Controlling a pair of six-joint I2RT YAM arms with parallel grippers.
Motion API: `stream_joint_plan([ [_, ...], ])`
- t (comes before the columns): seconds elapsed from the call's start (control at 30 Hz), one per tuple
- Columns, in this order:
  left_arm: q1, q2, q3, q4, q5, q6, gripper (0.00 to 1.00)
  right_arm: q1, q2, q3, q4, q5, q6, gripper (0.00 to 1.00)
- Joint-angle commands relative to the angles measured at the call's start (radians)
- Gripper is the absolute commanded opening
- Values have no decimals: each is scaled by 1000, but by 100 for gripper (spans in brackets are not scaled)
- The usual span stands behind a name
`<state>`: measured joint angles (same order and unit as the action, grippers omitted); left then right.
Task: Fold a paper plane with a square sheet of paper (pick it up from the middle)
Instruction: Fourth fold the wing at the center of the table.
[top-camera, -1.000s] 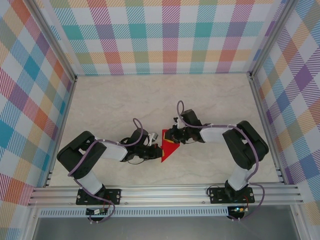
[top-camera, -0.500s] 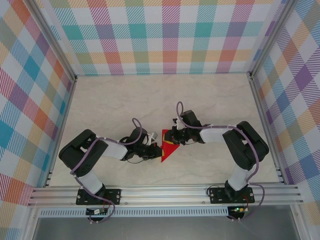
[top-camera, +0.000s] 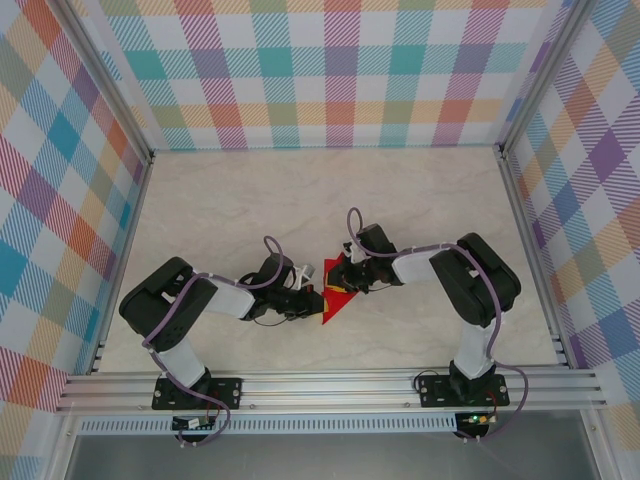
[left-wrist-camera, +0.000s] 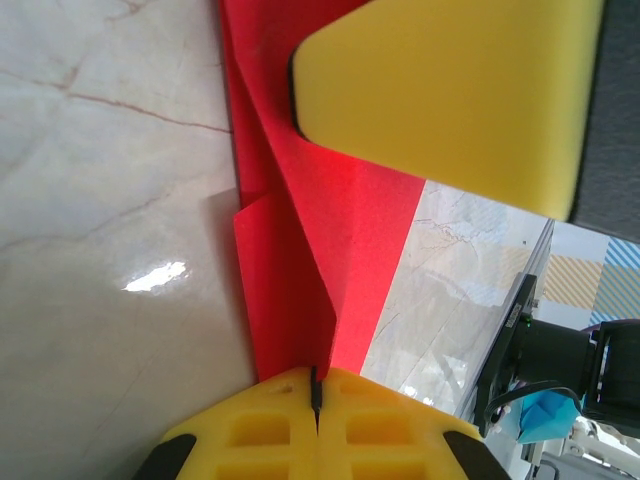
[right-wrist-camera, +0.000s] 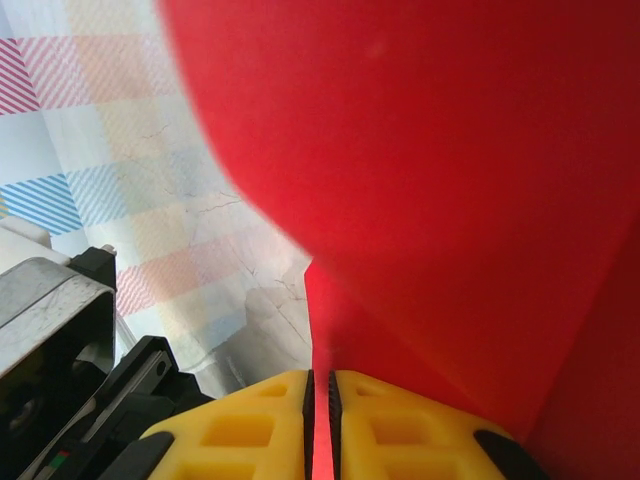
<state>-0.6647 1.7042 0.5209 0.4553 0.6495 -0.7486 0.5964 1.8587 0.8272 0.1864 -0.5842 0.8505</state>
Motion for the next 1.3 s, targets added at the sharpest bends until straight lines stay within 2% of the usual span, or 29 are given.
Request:
stream_joint_plan([
  [0.0,-4,53,-29,-118,-116,13,0,-3,22,24,-4,24,-11,14],
  [0.27,-4,14,-23,-159,-145,24,1,-4,25,-4,-19,51,-4,14],
  [0.57,-2,40,14,-184,-106,14,0,-5,-102,-19,-53,85,-18,16],
  [0.7,8,75,7,-112,-47,-24,0,-5,-96,-19,-25,27,-20,17],
  [1.1,31,96,19,-127,-16,-24,0,2,-18,-1,96,-113,19,18],
  [1.17,33,103,21,-126,-15,-24,0,3,-11,7,88,-117,22,18],
  [1.27,33,112,21,-128,-14,-23,0,6,-4,29,4,-58,-5,18],
])
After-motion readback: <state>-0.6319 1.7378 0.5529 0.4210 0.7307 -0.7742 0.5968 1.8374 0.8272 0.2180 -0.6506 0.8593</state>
